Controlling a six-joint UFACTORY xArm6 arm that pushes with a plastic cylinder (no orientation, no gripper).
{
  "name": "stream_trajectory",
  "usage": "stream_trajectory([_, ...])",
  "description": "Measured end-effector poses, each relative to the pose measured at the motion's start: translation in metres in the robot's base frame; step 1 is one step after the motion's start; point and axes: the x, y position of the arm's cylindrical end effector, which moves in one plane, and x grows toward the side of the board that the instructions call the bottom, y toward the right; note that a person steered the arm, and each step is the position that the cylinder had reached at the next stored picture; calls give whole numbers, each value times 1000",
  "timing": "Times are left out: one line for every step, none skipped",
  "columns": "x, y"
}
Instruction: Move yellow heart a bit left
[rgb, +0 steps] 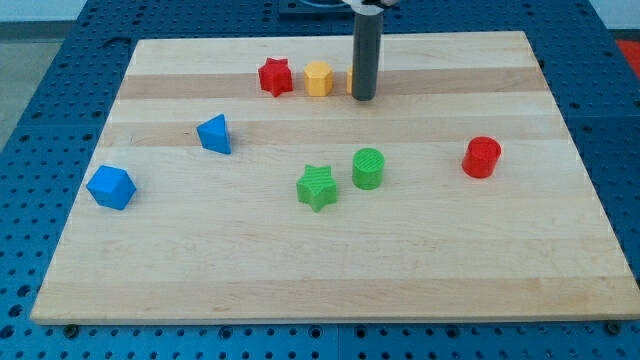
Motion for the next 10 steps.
stream_trajectory([2,-8])
stream_trajectory([14,28])
stream_trajectory([14,93])
stream_trajectory([-9,136])
stream_trajectory([-45,125])
stream_trajectory([-63,81])
stream_trajectory([-63,31])
stream_trajectory([-63,11])
stream_trajectory([-63,-2])
stream_trajectory([-63,-13])
